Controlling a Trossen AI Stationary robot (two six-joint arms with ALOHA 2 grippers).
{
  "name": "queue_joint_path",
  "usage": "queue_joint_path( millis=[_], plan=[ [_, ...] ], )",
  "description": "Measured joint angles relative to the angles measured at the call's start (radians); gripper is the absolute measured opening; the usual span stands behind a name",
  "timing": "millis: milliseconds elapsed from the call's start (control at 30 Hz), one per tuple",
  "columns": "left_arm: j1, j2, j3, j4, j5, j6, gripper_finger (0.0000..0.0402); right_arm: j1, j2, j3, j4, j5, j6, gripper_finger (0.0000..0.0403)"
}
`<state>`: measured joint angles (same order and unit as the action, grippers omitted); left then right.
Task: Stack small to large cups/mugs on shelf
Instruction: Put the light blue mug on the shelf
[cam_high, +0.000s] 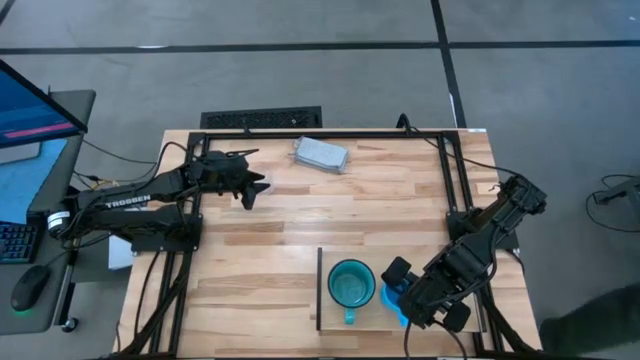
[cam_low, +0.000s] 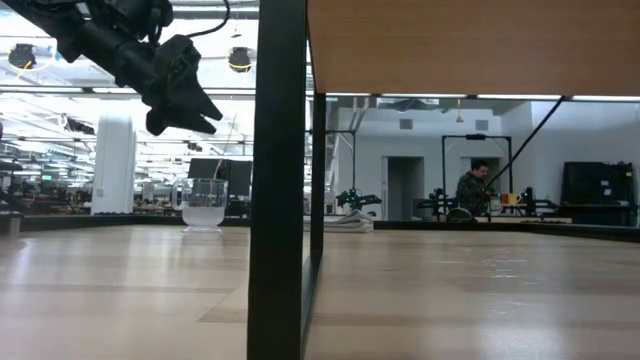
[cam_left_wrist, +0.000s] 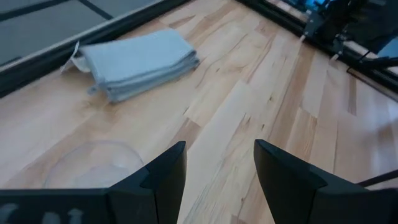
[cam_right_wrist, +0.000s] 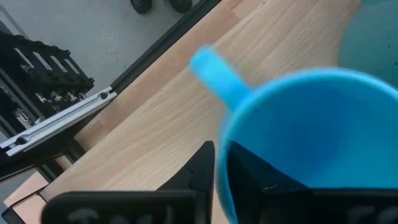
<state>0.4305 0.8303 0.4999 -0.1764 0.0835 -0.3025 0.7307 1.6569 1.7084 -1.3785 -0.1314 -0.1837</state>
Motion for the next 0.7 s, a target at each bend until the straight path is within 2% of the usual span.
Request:
queue_joint_path(
  millis=[400, 700],
  plan=[
    [0.000, 0.000, 0.000, -0.016, 0.000, -0.017, 0.0179, 0.000, 0.000, 0.000, -0.001, 0.000, 0.000, 0.0138],
    [0.000, 0.000, 0.000, -0.017, 0.000, -0.024, 0.0179, 0.000, 0.000, 0.000, -0.001, -0.002, 0.127, 0.0143]
  ],
)
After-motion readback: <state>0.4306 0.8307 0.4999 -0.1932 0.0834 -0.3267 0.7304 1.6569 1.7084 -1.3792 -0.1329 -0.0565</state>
